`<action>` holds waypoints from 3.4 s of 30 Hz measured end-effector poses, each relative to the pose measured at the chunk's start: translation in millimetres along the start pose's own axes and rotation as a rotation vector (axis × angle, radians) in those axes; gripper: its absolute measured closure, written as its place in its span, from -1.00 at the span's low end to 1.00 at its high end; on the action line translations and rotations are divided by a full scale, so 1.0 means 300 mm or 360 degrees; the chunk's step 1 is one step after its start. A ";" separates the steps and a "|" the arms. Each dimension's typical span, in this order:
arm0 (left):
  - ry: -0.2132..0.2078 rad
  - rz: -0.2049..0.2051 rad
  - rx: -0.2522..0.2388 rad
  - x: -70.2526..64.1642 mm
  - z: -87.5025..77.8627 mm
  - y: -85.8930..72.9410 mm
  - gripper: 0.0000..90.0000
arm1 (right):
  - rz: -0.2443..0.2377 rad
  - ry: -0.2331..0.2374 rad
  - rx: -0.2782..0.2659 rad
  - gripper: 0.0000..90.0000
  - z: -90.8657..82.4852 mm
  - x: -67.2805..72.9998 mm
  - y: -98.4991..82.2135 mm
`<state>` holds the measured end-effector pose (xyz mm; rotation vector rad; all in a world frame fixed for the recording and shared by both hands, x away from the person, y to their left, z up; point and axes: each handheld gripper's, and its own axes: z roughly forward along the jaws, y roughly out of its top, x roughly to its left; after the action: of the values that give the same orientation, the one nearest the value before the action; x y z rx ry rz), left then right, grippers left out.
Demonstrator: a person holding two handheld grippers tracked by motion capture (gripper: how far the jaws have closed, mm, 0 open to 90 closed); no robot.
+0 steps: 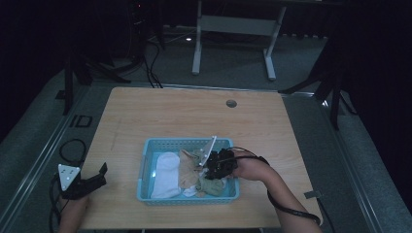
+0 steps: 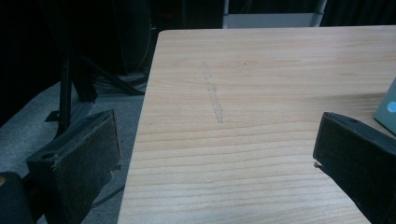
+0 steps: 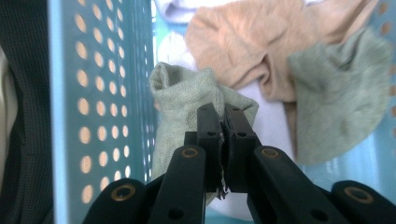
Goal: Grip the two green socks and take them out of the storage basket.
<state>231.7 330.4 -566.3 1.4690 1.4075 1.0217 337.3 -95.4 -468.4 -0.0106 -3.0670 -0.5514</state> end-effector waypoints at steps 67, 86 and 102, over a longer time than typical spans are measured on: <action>0.0018 0.0001 0.0009 -0.002 0.002 0.001 -0.99 | 0.0624 -0.0203 -0.0074 0.93 -0.221 -0.102 -0.563; 0.0022 0.0005 0.0015 -0.002 0.002 0.001 -0.99 | 0.0641 -0.0270 0.0003 0.31 -0.252 -0.105 -0.558; 0.0021 0.0000 0.0011 -0.002 0.002 0.001 -0.99 | 0.0451 -0.0268 0.0017 0.33 -0.318 -0.083 -0.362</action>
<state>232.4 329.8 -566.2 1.4698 1.4218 1.0292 363.3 -230.4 -417.3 -0.5074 -3.1456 -0.5411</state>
